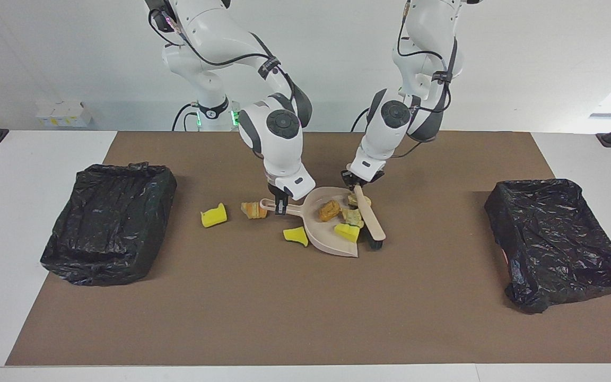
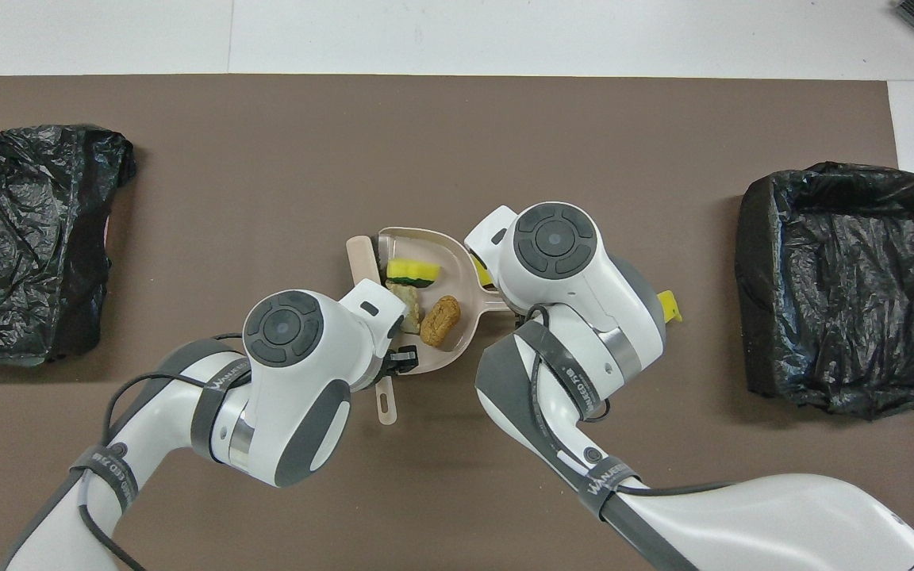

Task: Sweep and dump trash in bin

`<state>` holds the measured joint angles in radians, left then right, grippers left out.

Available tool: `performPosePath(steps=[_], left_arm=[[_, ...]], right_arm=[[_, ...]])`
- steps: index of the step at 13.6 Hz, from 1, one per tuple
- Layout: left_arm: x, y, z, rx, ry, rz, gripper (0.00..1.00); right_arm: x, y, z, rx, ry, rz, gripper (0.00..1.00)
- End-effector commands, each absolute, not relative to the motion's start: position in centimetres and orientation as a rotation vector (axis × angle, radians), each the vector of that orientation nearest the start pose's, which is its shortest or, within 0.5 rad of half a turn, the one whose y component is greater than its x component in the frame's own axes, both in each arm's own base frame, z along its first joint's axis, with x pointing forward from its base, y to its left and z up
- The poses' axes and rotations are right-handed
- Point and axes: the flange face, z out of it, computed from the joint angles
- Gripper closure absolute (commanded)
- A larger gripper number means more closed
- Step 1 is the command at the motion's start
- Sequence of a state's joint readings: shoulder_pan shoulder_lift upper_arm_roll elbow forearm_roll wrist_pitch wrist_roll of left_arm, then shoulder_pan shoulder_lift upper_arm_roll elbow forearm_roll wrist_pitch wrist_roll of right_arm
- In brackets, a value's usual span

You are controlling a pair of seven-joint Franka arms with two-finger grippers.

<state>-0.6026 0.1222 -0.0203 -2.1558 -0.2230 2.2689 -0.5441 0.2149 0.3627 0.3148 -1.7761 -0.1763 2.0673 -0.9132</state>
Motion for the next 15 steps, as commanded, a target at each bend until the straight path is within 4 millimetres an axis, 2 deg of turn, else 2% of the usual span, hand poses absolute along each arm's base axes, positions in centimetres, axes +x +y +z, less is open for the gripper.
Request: performPosePath(steps=[1,2,5,7,10,13,15], left_arm=[[45.3,-35.9,35.9,-3.315,-0.006,0.137,1.00],[45.6,-36.6,36.8,-3.329,0.006,0.117,1.00],[46.1,-36.0,39.3,-3.338,-0.029,0.111,1.00],[45.4,-34.5,40.4,-3.296,-0.044,0.214,1.00],[44.5,-31.1,39.9,-3.187,-0.133,0.426,1.00],[42.9,-29.4,38.8,-3.096,-0.284,0.445,1.00],[41.5,-28.3,37.9,-3.076,-0.319,0.445,1.00]], right_arm=[[55.6,29.8,36.3,-2.301,-2.182,0.084,1.00],[55.6,29.8,36.3,-2.300,-2.182,0.086,1.00],[56.2,28.6,36.2,-2.276,-2.206,0.095,1.00],[56.1,28.8,36.2,-2.286,-2.196,0.094,1.00],[55.9,29.2,36.3,-2.280,-2.203,0.097,1.00],[55.8,29.1,36.2,-2.277,-2.204,0.117,1.00],[55.6,28.9,36.3,-2.275,-2.208,0.141,1.00]])
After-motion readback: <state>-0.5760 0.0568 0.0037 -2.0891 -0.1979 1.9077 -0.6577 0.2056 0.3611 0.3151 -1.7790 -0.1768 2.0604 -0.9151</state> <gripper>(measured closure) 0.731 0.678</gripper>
